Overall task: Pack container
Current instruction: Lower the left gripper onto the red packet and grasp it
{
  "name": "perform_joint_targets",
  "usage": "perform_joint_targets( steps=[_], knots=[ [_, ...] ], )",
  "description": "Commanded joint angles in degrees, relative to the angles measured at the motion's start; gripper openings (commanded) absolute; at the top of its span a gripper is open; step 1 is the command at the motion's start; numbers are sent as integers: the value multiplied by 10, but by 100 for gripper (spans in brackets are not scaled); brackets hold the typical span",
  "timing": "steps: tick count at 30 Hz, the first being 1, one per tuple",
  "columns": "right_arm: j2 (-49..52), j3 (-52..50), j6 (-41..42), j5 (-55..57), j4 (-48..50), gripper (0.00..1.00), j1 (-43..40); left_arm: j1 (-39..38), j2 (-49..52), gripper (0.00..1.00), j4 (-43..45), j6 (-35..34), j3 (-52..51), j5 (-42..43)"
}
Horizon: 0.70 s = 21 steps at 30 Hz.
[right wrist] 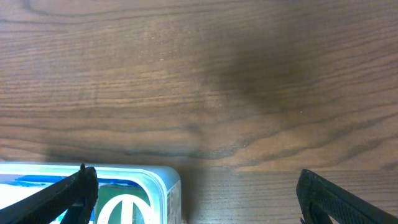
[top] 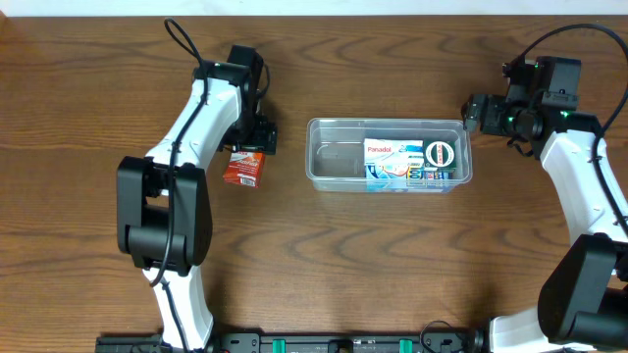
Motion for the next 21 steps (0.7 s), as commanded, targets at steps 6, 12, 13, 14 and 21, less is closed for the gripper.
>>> perform_joint_targets(
  steps=[6, 12, 13, 14, 21],
  knots=[
    [1, 9, 4, 1, 0, 99, -2, 12, -9, 95, 59, 39, -80, 4],
    [1, 9, 4, 1, 0, 99, -2, 12, -10, 95, 69, 48, -86, 3],
    [1, 9, 4, 1, 0, 99, -2, 12, -11, 95, 71, 49, -85, 3],
    [1, 9, 4, 1, 0, 99, -2, 12, -11, 95, 70, 49, -84, 3],
    [1, 9, 4, 1, 0, 99, -2, 12, -61, 95, 71, 49, -70, 3]
  ],
)
